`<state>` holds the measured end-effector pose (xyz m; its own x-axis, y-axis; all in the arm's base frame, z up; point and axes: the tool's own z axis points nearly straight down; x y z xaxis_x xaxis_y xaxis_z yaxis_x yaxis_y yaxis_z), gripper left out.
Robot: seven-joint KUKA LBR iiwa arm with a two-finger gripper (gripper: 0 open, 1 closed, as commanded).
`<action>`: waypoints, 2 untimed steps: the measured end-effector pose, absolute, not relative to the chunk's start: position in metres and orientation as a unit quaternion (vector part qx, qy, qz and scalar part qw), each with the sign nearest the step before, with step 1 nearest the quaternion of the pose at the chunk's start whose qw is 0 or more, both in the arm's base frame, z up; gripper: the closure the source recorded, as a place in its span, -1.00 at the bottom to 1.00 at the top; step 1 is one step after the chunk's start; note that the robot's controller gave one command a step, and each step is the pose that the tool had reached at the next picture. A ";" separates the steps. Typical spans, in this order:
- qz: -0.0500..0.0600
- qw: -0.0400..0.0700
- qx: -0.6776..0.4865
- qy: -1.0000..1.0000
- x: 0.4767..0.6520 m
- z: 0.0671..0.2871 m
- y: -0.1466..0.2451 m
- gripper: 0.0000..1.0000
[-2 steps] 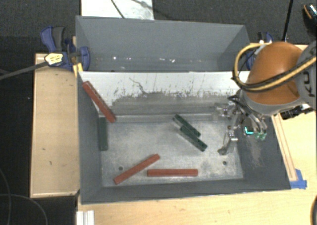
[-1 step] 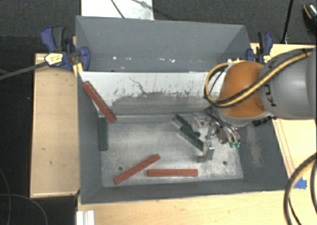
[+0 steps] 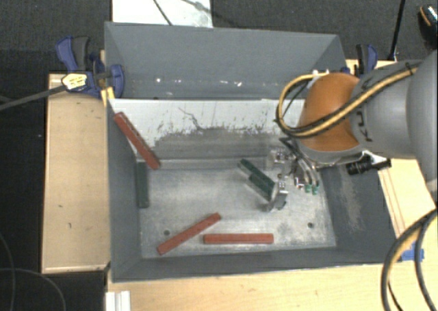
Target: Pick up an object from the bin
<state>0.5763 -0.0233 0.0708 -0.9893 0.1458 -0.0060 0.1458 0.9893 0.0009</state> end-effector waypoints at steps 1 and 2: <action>0.000 0.002 0.071 0.997 0.576 0.071 -0.024 1.00; 0.001 0.005 0.092 0.996 0.573 0.214 -0.021 1.00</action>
Offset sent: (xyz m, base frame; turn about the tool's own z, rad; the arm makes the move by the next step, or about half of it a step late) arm 0.0000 0.0000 0.0000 0.0000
